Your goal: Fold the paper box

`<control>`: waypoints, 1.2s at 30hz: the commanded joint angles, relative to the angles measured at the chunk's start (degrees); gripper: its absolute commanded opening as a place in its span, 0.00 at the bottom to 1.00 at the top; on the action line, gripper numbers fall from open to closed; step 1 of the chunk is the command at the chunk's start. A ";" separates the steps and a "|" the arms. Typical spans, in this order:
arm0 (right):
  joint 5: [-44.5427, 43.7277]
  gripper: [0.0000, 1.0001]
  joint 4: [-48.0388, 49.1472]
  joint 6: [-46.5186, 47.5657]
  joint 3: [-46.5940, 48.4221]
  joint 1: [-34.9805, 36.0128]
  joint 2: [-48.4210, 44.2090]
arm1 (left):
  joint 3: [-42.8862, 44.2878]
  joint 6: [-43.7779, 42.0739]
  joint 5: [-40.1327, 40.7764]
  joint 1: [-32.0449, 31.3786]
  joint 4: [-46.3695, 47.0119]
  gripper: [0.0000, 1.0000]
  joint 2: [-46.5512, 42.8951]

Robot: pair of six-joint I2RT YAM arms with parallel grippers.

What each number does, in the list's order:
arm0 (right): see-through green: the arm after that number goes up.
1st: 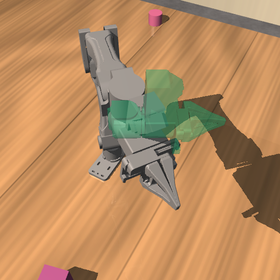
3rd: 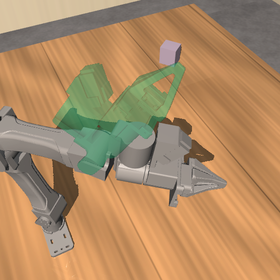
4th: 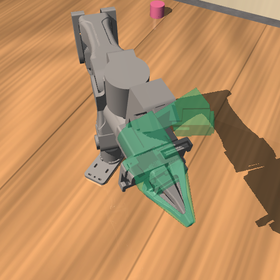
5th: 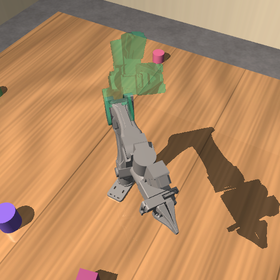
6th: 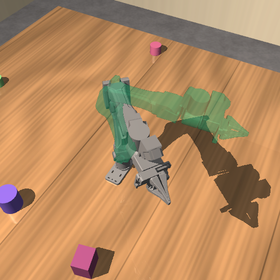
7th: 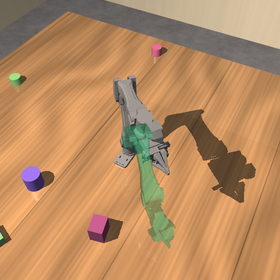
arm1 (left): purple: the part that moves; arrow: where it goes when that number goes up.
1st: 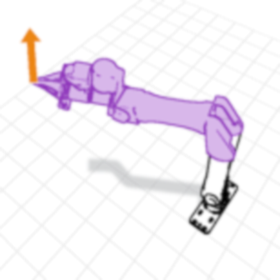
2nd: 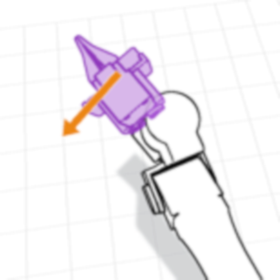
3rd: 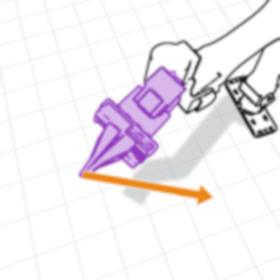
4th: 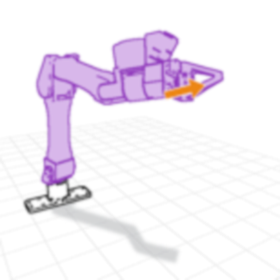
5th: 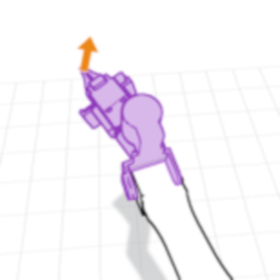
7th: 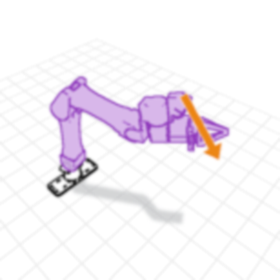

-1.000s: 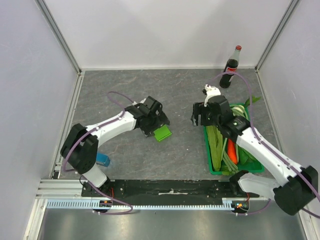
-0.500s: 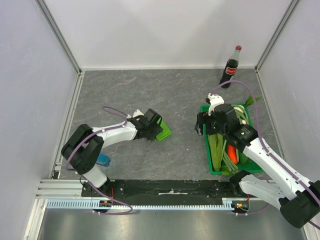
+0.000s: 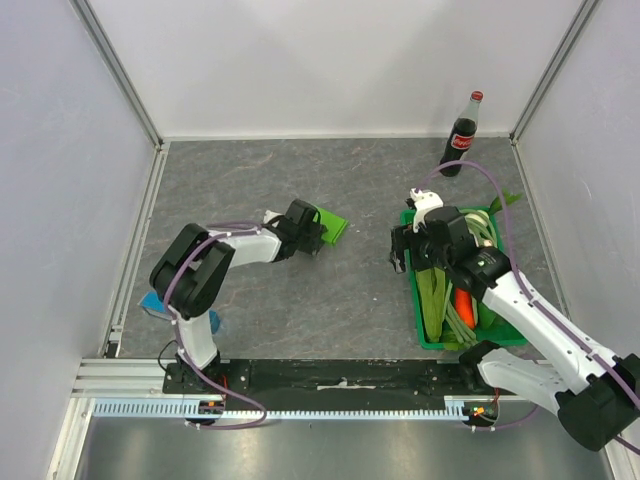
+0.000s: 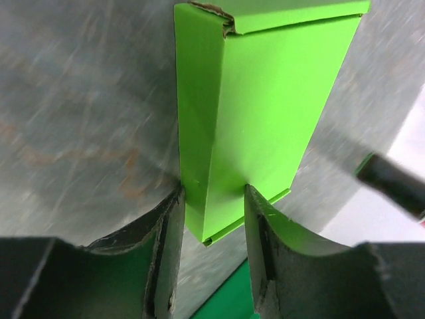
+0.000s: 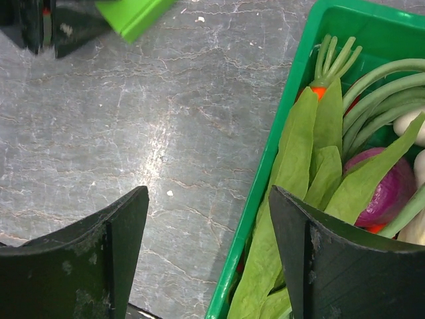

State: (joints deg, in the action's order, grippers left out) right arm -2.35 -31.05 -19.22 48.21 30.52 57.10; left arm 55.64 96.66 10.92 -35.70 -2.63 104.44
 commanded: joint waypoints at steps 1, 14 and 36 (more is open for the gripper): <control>-0.64 0.81 -0.33 1.64 3.74 -0.11 1.78 | 5.42 10.29 2.88 4.93 2.10 0.46 6.73; -1.78 0.81 0.02 1.73 4.88 -0.90 4.68 | 33.64 -3.48 -2.03 22.69 -0.26 0.42 28.53; -9.15 0.90 -9.64 -0.47 8.83 -2.22 -10.83 | 8.11 -22.11 -24.70 25.42 2.99 1.00 -17.48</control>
State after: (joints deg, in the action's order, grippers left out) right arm -7.05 -35.64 -19.51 52.56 28.64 54.98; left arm 72.14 83.79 -6.28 -9.50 -1.76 106.67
